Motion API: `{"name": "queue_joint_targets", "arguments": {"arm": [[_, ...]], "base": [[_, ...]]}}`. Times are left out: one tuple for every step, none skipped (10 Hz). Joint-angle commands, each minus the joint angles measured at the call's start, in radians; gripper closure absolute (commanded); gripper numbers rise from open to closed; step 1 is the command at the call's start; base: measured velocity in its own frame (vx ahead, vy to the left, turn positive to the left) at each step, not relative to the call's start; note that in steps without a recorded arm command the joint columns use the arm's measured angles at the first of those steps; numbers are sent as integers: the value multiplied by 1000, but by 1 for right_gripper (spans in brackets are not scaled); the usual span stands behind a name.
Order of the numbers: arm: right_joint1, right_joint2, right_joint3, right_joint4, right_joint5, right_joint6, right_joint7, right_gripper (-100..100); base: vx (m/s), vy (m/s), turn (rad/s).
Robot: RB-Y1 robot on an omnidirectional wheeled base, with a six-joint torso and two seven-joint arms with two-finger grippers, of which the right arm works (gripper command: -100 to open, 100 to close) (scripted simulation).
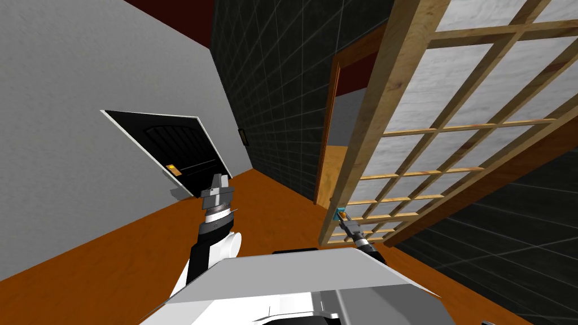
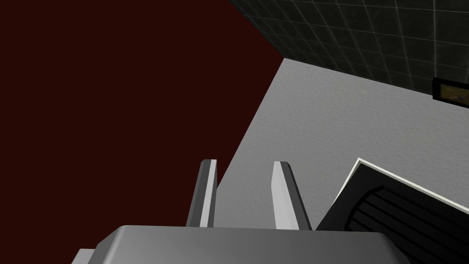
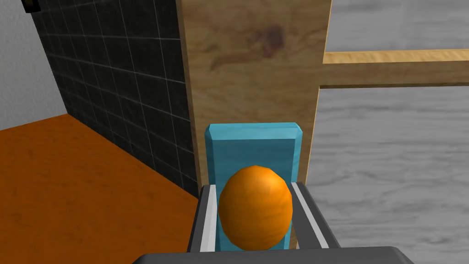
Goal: Pull the door open
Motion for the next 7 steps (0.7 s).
{"name": "queue_joint_targets", "arguments": {"arm": [[7,-10,14,1,7,-24,-16,100],[8,-8,10,-3,4,-10,-10,100],[14,-13,19,6,10,-28,-21,100],[15,-17,23,11,12,-38,-26,100],[17,-20,28,17,15,-49,-32,100],[21,-26,35,25,19,-67,-41,100],[23,-30,40,31,21,-79,-48,100]], "base": [[-201,-64,78],[-86,-23,14],[-159,-59,161],[-241,-82,184],[-238,-63,156],[-272,-91,212],[-257,-82,182]]}}
